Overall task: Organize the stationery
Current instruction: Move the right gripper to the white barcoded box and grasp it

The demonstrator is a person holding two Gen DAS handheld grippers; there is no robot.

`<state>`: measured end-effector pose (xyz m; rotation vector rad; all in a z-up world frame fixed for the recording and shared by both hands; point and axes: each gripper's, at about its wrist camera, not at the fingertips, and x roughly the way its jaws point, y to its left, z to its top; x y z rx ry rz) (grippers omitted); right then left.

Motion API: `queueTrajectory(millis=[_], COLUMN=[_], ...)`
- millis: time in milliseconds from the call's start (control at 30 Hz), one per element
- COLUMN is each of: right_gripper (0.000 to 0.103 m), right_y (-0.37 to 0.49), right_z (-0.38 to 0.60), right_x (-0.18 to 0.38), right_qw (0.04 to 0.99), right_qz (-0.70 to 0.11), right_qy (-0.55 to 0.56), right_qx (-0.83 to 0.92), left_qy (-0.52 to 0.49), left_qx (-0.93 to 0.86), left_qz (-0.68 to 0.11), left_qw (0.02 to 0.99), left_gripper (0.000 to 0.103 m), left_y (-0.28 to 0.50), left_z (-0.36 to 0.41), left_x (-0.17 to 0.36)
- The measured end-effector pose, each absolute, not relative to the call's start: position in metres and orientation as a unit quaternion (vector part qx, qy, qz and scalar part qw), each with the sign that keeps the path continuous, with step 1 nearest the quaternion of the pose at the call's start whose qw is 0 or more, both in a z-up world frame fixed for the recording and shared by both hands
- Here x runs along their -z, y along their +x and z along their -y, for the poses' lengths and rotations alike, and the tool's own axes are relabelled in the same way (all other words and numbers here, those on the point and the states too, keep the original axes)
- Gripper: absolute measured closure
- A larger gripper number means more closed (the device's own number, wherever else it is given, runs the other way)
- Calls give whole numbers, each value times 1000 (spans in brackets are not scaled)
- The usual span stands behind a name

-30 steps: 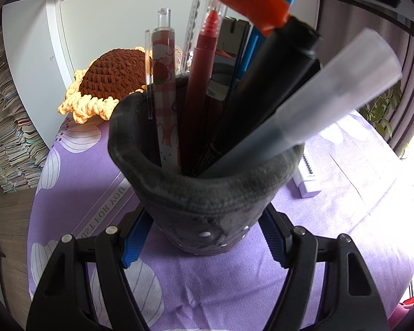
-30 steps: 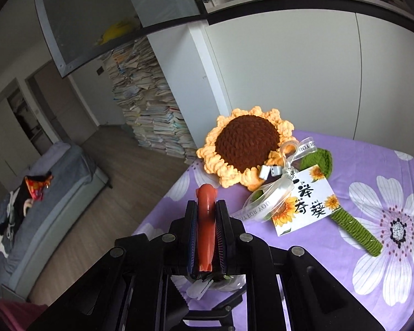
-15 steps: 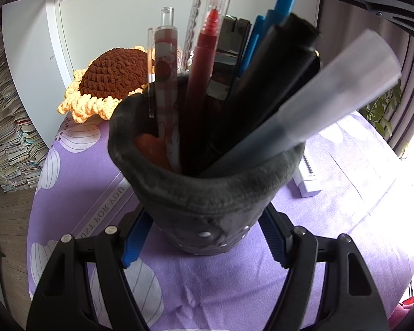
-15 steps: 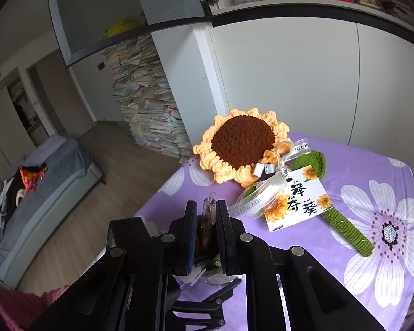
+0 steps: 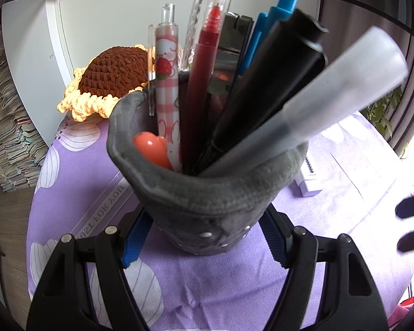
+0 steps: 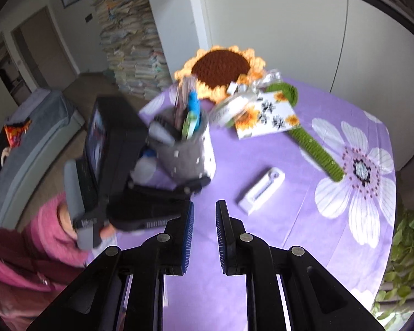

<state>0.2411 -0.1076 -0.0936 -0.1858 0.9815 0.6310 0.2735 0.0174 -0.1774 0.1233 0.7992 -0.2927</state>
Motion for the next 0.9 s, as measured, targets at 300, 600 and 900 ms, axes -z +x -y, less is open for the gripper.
queueTrajectory(millis=[300, 600, 900], right_gripper=[77, 60, 85], right_y=[197, 200, 214], right_z=[71, 56, 73], right_x=[145, 169, 163], right_qw=[757, 738, 753], right_qz=[-528, -557, -555], right_qy=[-158, -167, -143], right_qx=[-352, -342, -323], left_qy=[59, 60, 59], left_qx=[142, 142, 142], left_qz=[-388, -388, -389], left_qw=[909, 909, 908], left_gripper=[30, 30, 30], left_y=[275, 275, 273], left_z=[-18, -18, -18], left_x=[178, 178, 178])
